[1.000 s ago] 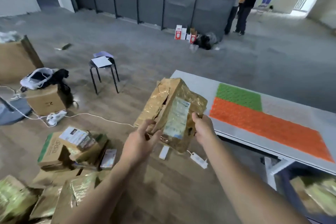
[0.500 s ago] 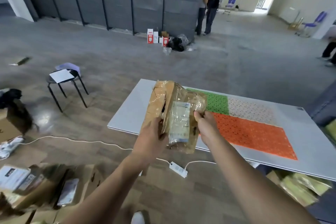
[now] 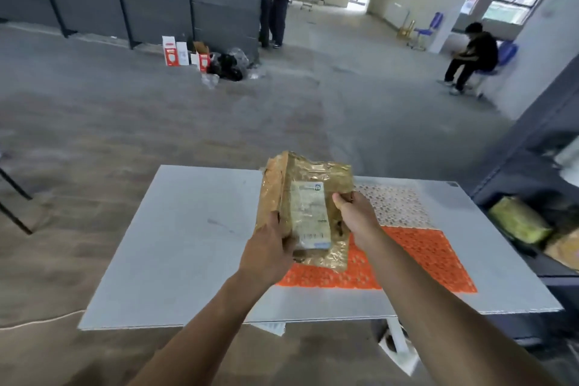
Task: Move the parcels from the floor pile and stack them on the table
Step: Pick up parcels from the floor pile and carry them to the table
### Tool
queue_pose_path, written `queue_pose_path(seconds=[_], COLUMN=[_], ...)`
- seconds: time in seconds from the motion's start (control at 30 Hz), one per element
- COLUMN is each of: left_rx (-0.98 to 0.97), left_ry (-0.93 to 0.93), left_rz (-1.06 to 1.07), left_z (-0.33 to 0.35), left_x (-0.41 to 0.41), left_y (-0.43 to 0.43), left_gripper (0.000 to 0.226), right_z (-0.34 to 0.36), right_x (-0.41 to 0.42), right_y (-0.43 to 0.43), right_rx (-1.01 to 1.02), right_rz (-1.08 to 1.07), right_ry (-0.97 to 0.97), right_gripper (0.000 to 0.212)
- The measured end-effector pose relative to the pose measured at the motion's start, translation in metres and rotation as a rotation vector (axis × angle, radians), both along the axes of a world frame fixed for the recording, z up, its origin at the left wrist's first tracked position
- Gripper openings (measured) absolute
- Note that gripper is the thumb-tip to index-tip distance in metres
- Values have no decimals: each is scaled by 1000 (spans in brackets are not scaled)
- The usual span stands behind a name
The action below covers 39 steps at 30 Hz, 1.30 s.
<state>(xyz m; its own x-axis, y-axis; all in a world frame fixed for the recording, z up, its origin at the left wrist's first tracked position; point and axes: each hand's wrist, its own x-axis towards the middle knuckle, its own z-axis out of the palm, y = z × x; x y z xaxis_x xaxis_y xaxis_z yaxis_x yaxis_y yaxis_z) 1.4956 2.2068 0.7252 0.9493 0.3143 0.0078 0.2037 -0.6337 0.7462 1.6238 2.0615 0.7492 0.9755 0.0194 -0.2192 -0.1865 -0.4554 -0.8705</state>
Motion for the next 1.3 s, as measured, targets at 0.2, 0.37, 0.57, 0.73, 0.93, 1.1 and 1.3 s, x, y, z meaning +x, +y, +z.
queue_pose_path(seconds=[0.2,0.37,0.57,0.73,0.93,1.1,1.3], left_rx=[-16,-32,-149,-154,-196,-300,-443], left_ry=[118,222,358,348,336,289,300], left_rz=[-88,-107,-45,108,193,260,297], left_z=[-16,-29,-39,-47,-52,-59,-74], left_x=[48,89,132,160,187,213,232], left_y=[-4,-9,-14,-10,5,33,64], left_gripper=[34,32,31,37,45,47,45], right_z=[-16,-41,-56,-64,-75,-73,-73], right_x=[43,88,147,183,205,218,215], right_y=[-7,-18,-29,-20,-3,15,34], right_rx=[-117,-237,-307,-265,-251,-205,-232], right_rz=[-12,84,334,474,528,498,520], right_ry=[113,209,283,292,257,202,193], right_gripper=[15,33,37,25,24,22,43])
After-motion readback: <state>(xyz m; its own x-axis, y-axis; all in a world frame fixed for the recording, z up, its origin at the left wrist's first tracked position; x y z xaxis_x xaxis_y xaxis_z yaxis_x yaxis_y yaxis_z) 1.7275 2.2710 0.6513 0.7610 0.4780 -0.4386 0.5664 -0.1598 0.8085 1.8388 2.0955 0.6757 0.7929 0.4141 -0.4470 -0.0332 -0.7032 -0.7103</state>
